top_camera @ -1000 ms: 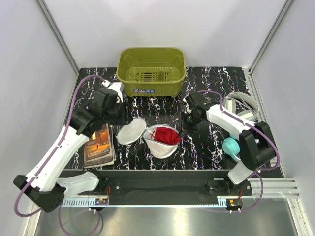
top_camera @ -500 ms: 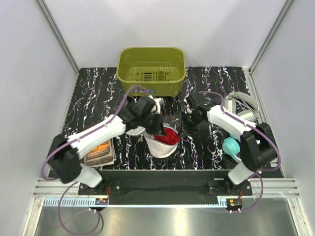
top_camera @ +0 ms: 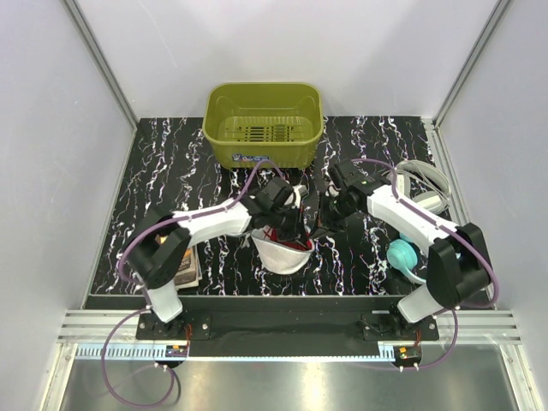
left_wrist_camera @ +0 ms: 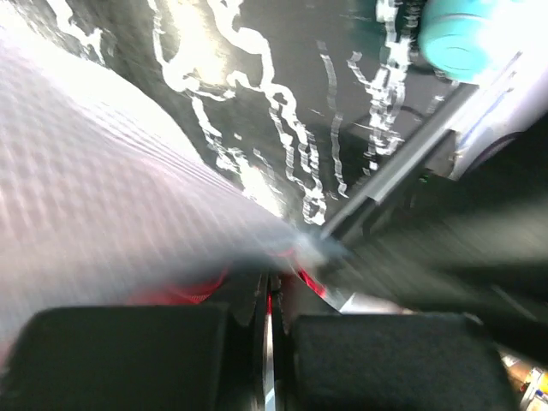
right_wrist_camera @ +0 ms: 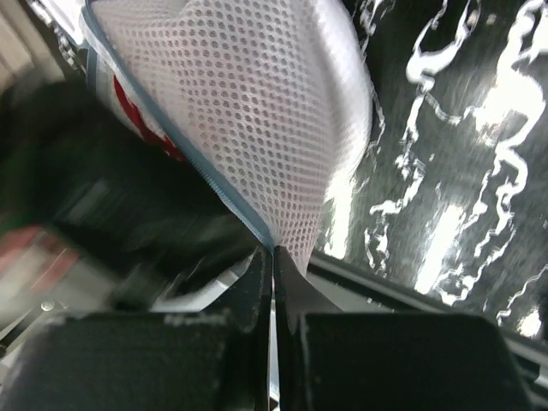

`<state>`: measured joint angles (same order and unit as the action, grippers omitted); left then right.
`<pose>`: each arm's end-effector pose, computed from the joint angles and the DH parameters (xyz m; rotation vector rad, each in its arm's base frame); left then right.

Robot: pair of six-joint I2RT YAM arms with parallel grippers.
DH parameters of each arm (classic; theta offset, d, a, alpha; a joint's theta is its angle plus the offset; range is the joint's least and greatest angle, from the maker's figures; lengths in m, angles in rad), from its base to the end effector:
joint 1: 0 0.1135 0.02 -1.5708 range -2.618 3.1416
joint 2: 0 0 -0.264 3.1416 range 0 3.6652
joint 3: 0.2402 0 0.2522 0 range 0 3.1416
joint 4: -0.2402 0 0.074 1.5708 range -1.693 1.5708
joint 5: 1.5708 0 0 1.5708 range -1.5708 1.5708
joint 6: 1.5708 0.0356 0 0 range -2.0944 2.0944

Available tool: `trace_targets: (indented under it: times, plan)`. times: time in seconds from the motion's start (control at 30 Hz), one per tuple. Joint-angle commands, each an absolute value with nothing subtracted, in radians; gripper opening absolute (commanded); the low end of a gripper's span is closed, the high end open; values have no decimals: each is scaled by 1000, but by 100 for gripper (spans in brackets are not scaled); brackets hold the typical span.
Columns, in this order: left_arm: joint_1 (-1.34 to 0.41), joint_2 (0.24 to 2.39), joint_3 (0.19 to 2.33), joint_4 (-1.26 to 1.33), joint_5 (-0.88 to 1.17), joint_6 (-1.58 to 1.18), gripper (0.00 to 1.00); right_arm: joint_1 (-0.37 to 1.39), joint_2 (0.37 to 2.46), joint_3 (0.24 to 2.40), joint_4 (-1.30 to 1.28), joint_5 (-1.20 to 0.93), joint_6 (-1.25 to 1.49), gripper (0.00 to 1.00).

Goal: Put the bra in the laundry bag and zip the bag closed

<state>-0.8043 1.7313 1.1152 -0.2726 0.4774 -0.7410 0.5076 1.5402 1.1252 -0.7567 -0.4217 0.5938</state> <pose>0.2403 -0.2731 0.1995 0.3236 2.7345 -1.1577 0.2565 0.1594 0.2354 -0.0004 2.9077 0.8373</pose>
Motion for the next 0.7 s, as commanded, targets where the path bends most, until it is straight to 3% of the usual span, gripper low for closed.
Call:
trace_targets:
  times: [0.0,0.3,0.43,0.47,0.53,0.57,0.67]
  plan:
    - [-804,1831,1112,-178,463,-698,0,514,1436,1141,-842,-431,637,0]
    - [-805,1826,1120,-205,425,-644,1,514,1407,1177,-920,-374,589,0]
    - [-805,1698,1134,-297,414,-608,34,514,1420,1184,-919,-377,569,0]
    - [-804,1637,1143,-342,411,-595,51,514,1422,1187,-919,-373,566,0]
    - [-804,1576,1150,-377,410,-586,62,514,1424,1192,-922,-371,548,0]
    - [-804,1522,1167,-420,403,-578,81,514,1424,1193,-923,-371,545,0]
    - [-784,1436,1204,-503,368,-583,99,514,1425,1198,-927,-379,522,0]
